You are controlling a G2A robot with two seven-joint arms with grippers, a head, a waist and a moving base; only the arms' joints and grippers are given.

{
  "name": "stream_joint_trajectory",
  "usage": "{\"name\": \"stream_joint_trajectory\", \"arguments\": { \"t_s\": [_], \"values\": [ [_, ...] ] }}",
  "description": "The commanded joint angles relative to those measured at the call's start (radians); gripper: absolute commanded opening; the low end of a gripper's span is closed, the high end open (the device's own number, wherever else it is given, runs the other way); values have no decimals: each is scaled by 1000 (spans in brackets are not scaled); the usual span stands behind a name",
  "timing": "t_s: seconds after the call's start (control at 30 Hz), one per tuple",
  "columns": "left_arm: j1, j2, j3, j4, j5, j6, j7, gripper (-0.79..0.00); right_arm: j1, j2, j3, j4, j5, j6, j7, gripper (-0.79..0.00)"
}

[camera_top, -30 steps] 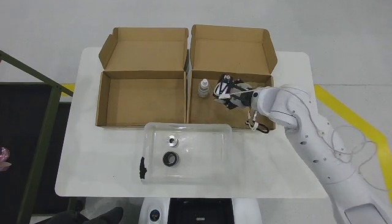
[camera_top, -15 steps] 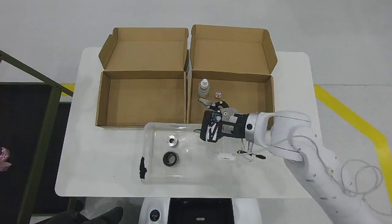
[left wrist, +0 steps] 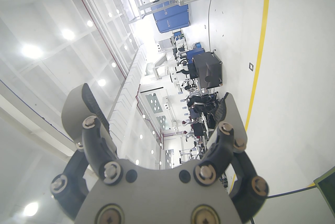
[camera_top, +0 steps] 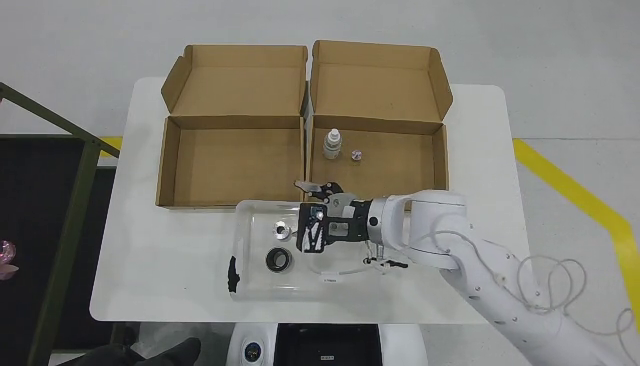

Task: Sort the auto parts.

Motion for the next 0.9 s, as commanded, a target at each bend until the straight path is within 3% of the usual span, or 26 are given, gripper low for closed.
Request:
{"name": "stream_joint_trajectory", "arguments": {
  "t_s": [0.0, 0.87],
  "values": [
    [0, 0, 0, 0, 0, 0, 0, 0, 7, -4, -15, 10, -2, -1, 0, -252],
    [0, 0, 0, 0, 0, 0, 0, 0, 127, -85, -199, 211, 3, 16, -12, -409]
  ]
}}
